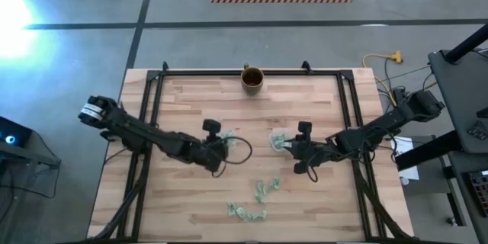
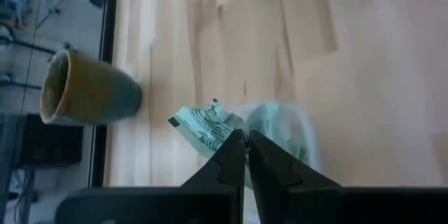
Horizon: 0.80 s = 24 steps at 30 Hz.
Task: Pick and place Stevia / Truvia into bins
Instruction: Put the white stevia packet into the left transparent container, then put the white stevia packet into the right transparent container
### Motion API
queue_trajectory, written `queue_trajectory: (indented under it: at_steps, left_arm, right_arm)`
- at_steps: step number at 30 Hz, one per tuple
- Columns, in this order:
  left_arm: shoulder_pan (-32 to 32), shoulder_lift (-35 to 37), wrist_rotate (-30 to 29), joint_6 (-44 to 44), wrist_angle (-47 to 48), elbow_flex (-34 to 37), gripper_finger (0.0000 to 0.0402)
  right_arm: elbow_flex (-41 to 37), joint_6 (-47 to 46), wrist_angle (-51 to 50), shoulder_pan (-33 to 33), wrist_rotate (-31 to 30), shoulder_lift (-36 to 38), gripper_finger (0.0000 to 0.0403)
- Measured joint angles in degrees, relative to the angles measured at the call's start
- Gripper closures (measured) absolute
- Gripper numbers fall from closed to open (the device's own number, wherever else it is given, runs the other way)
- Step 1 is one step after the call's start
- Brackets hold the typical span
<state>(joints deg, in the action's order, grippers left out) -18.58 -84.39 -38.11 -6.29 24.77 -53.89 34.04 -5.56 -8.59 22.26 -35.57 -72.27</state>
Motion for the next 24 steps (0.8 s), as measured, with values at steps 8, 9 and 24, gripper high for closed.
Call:
queue_trajectory:
  at_steps: [8,9,24]
  left_arm:
    - [2.51,0.01,0.54,4.59,-0.22,3.19,0.0402]
    - [2.54,0.01,0.54,4.94,-0.21,3.47,0.0402]
    - [2.5,-0.02,1.68,5.96,-1.46,3.56,0.0327]
  right_arm:
    - [0.0,0.02,-0.01,0.0,0.0,0.0,0.0318]
    - [0.0,0.04,-0.02,0.0,0.0,0.0,0.0317]
    - [0.0,0.04,-0.01,0.0,-0.02,0.0,0.0323]
